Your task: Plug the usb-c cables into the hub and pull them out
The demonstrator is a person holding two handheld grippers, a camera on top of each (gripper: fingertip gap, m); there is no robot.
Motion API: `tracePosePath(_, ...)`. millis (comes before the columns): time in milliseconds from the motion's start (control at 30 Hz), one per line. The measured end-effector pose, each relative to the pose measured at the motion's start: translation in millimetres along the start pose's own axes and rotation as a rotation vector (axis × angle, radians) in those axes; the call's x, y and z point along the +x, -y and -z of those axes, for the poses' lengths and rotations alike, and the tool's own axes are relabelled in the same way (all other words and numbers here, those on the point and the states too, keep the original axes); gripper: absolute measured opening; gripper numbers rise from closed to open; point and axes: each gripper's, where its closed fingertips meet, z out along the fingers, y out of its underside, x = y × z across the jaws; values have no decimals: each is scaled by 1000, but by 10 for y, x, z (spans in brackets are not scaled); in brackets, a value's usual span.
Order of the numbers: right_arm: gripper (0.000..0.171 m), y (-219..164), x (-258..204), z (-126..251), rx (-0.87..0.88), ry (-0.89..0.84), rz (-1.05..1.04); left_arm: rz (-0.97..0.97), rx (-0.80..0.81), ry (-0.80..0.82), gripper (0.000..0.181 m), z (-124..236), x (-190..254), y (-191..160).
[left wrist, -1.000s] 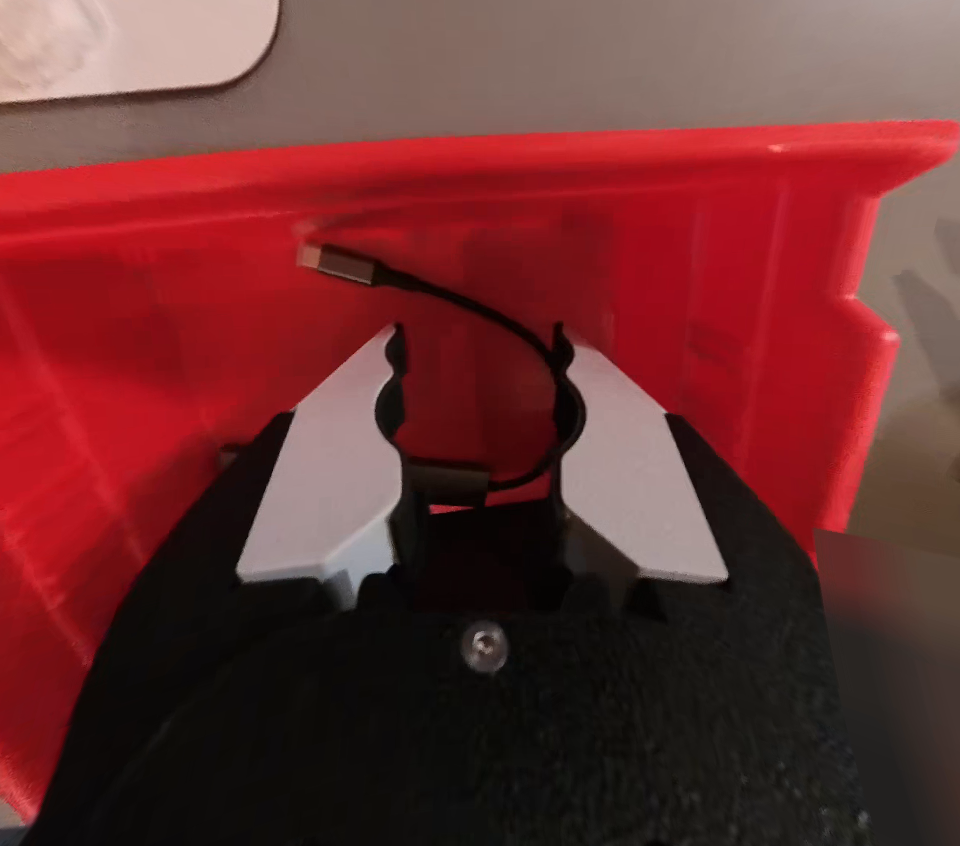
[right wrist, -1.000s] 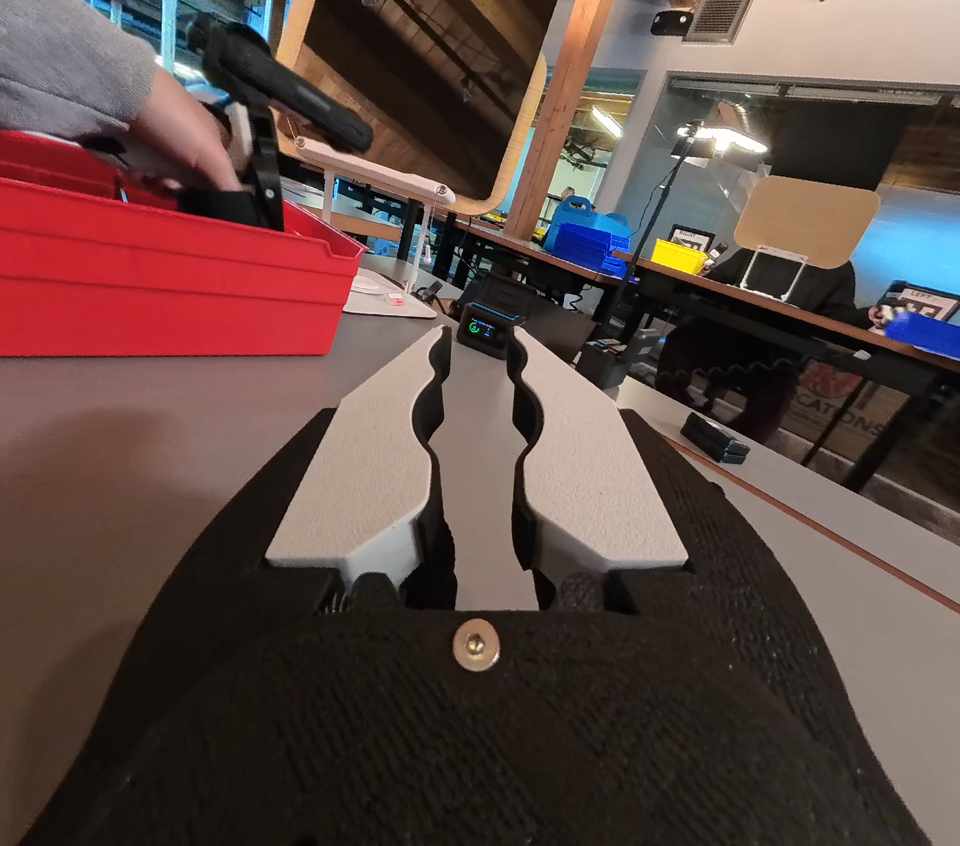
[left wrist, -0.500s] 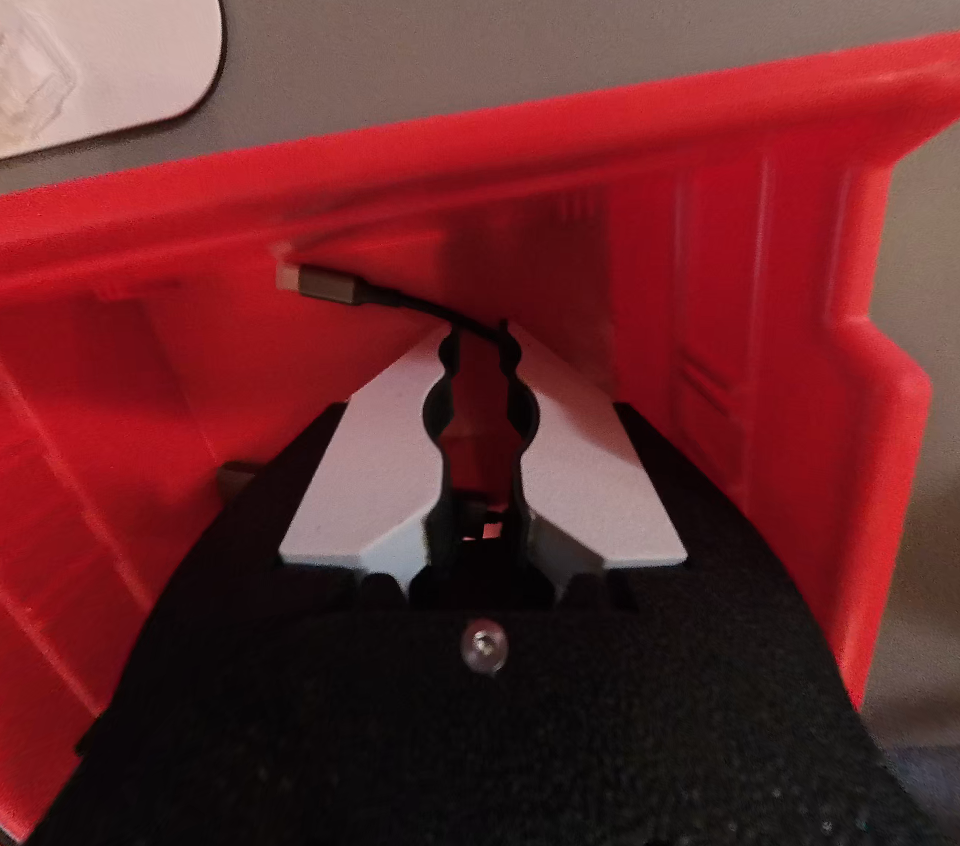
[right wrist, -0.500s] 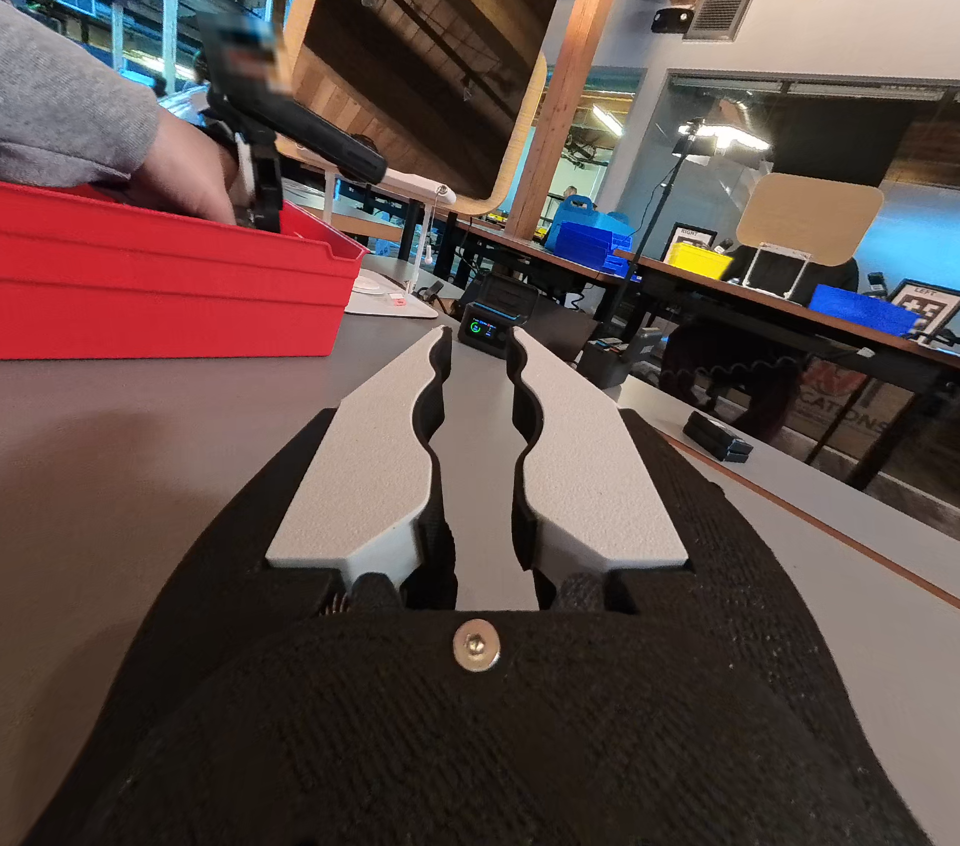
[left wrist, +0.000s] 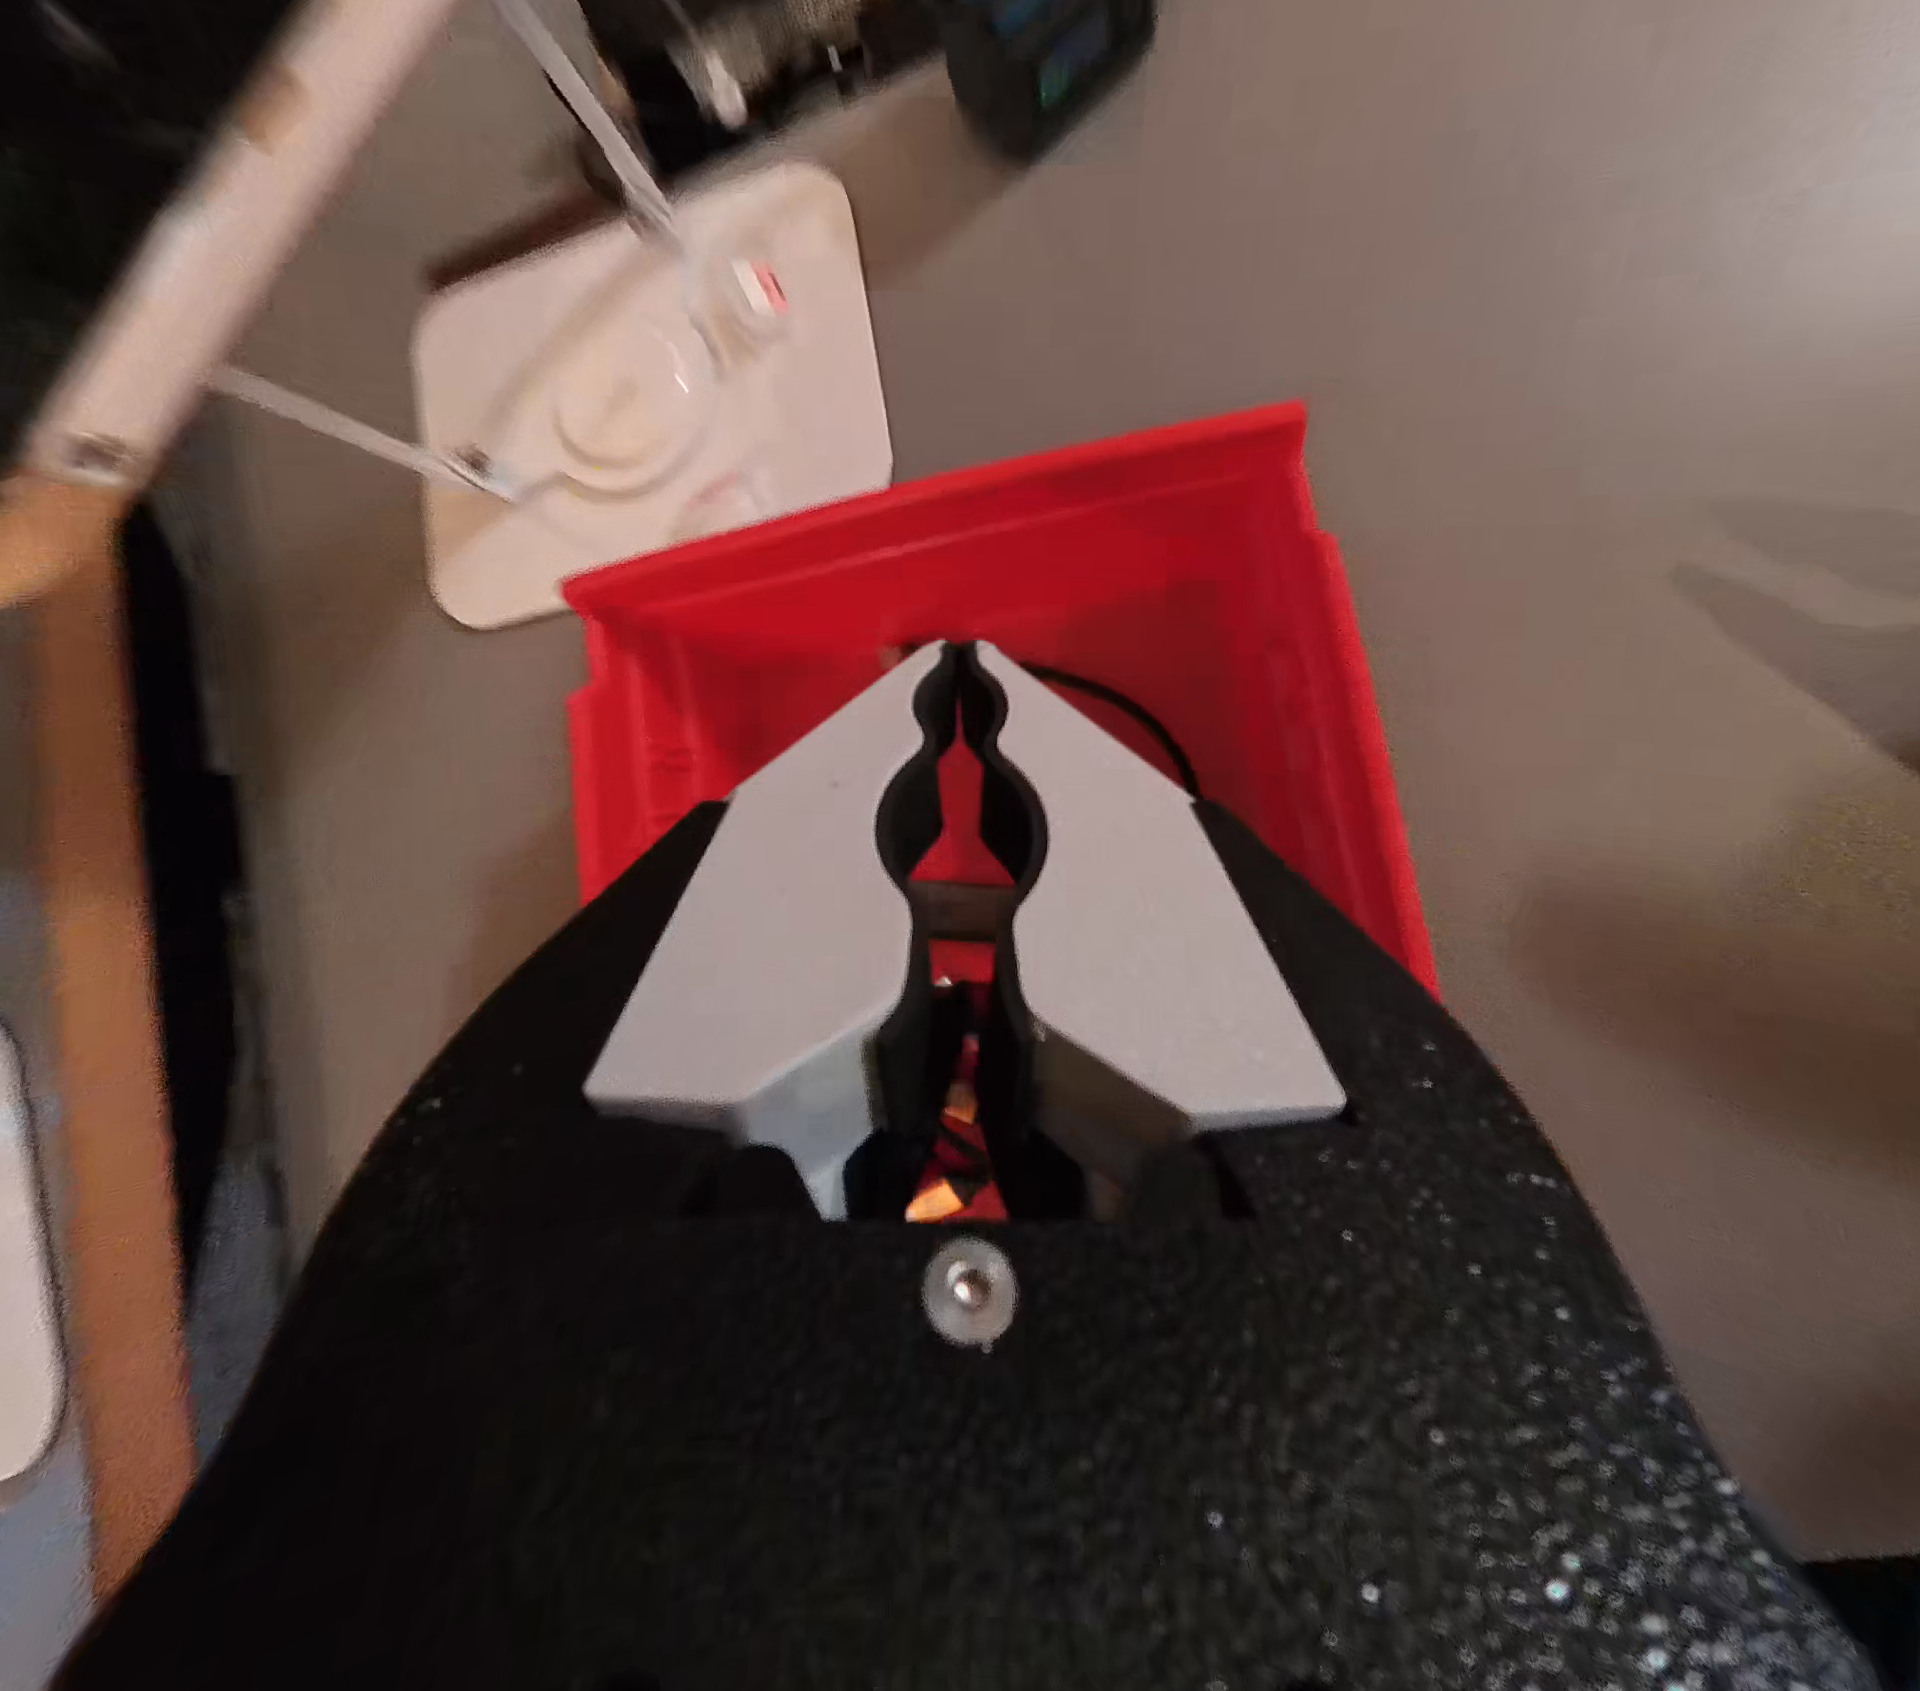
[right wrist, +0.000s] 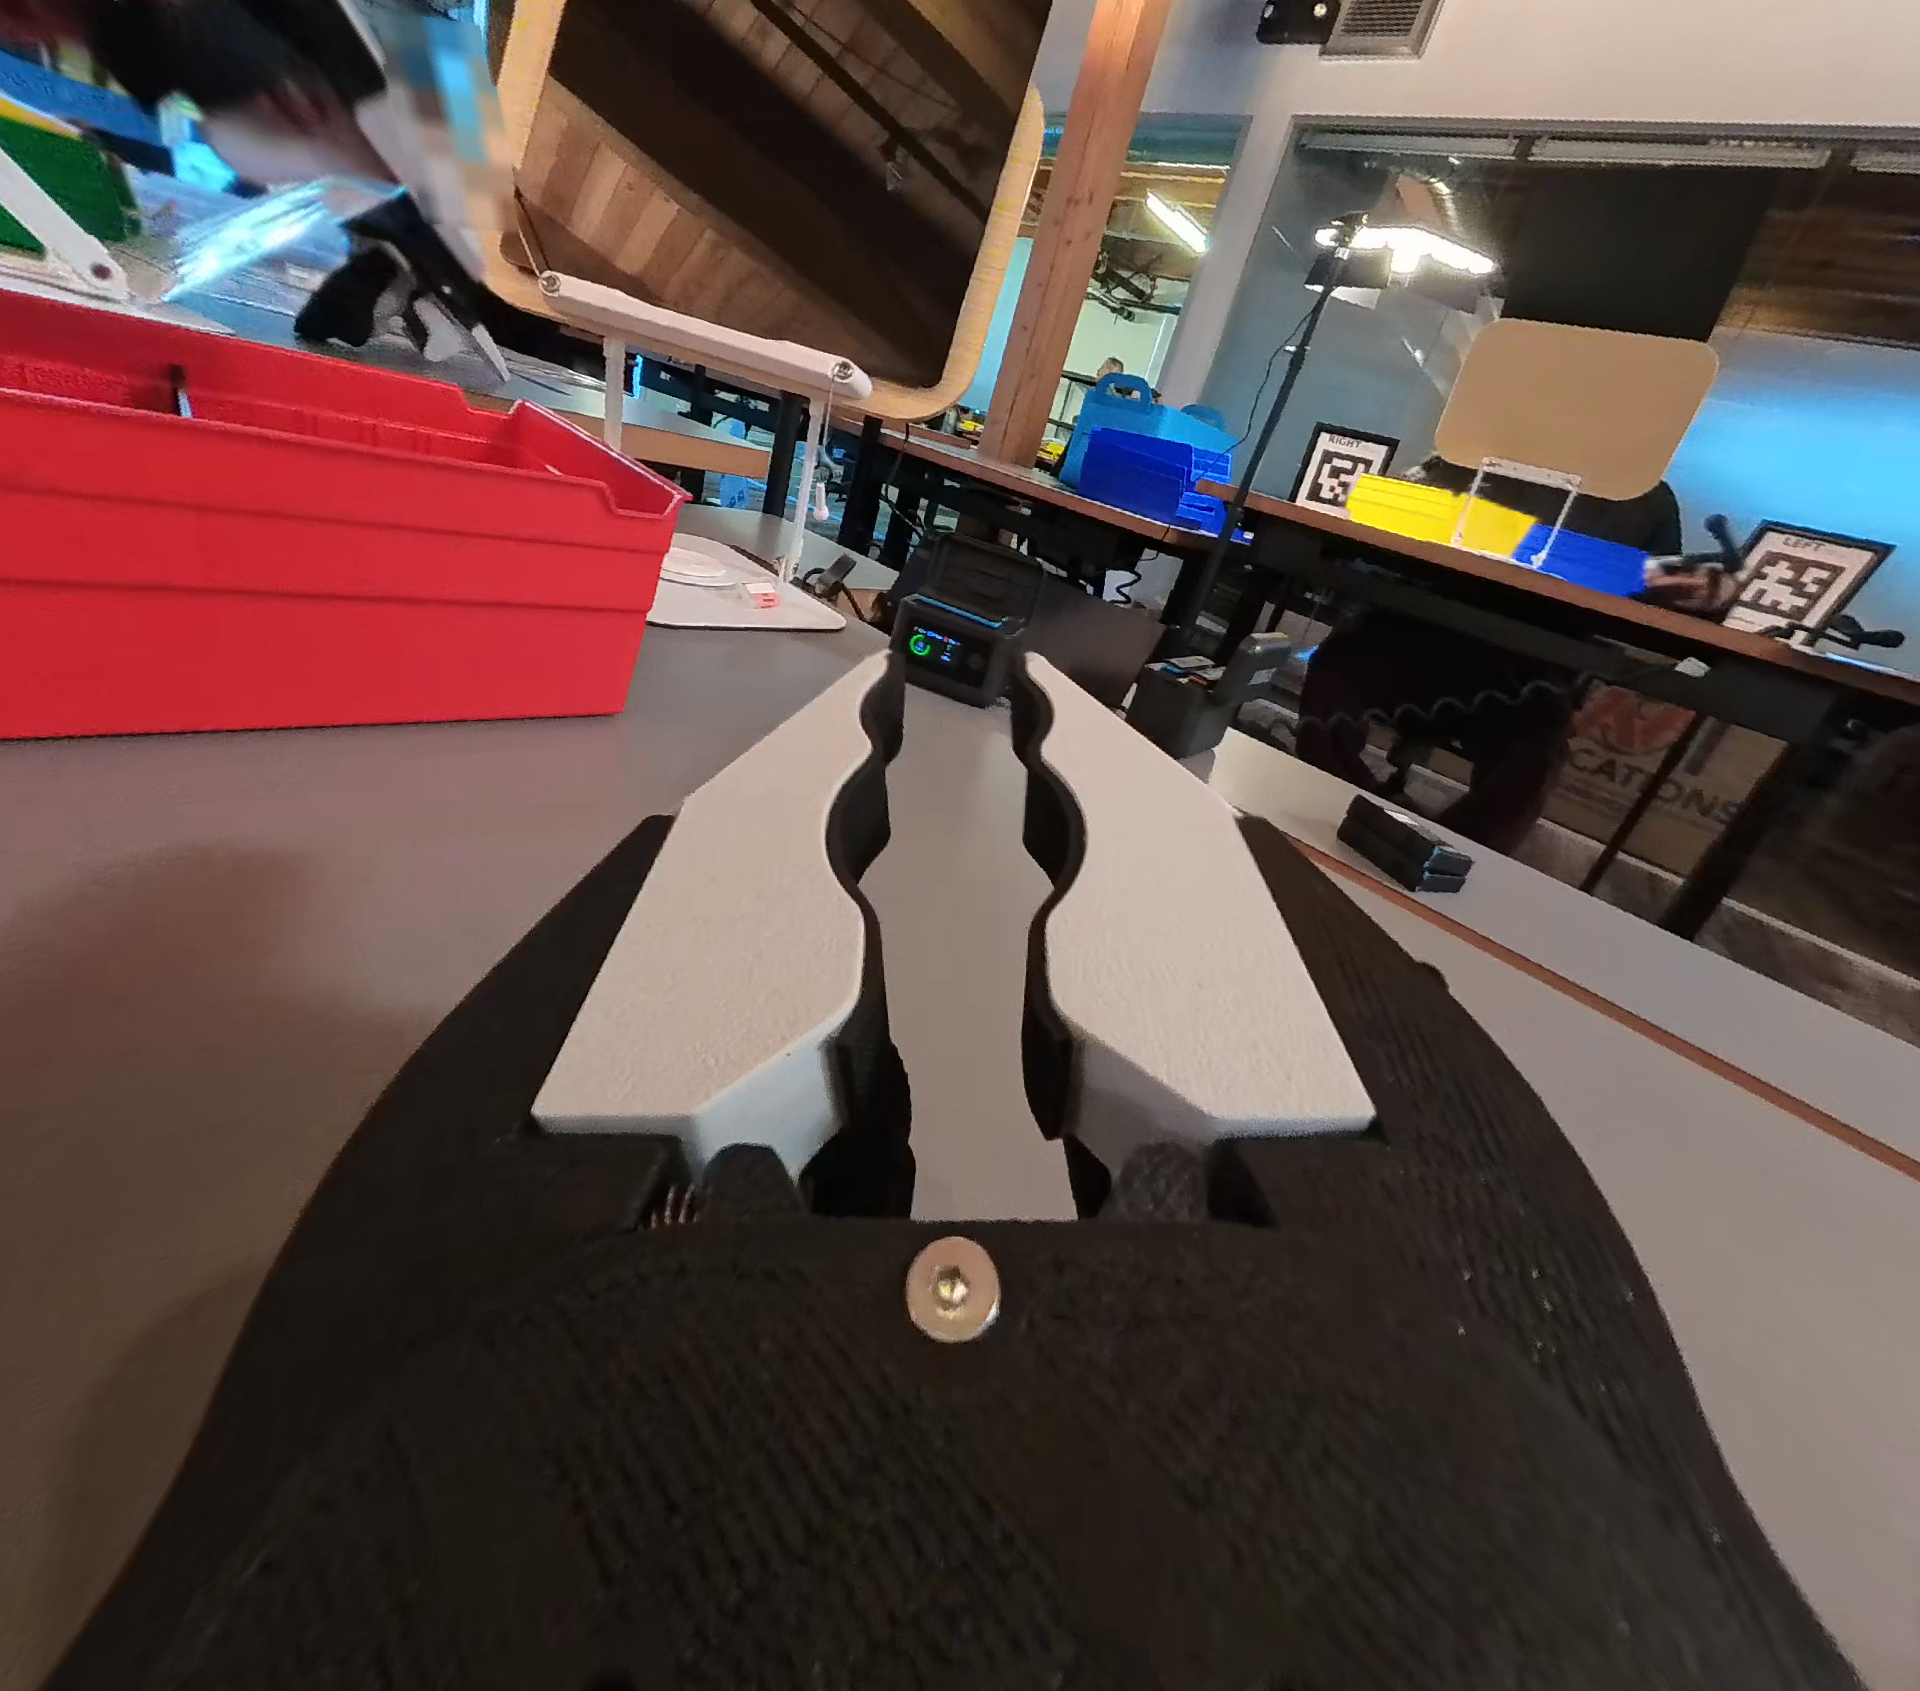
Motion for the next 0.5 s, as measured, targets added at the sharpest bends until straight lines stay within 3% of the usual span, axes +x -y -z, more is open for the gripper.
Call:
tracePosePath(33, 18, -5, 10, 1, -3, -5, -2, -22, 46, 22, 0, 140, 13, 93)
tracePosePath(200, 18, -8, 27, 8, -9, -13, 2, -148, 69, 22, 0, 422, 212, 228)
tracePosePath(333, 18, -9, 4, 7, -12, -5, 9, -257, -84, -9, 0, 98, 211, -4)
tracePosePath(500, 18, -17, -4, 3, -16, -2, 8, -334, -283, -191, 6, -428, 344, -441)
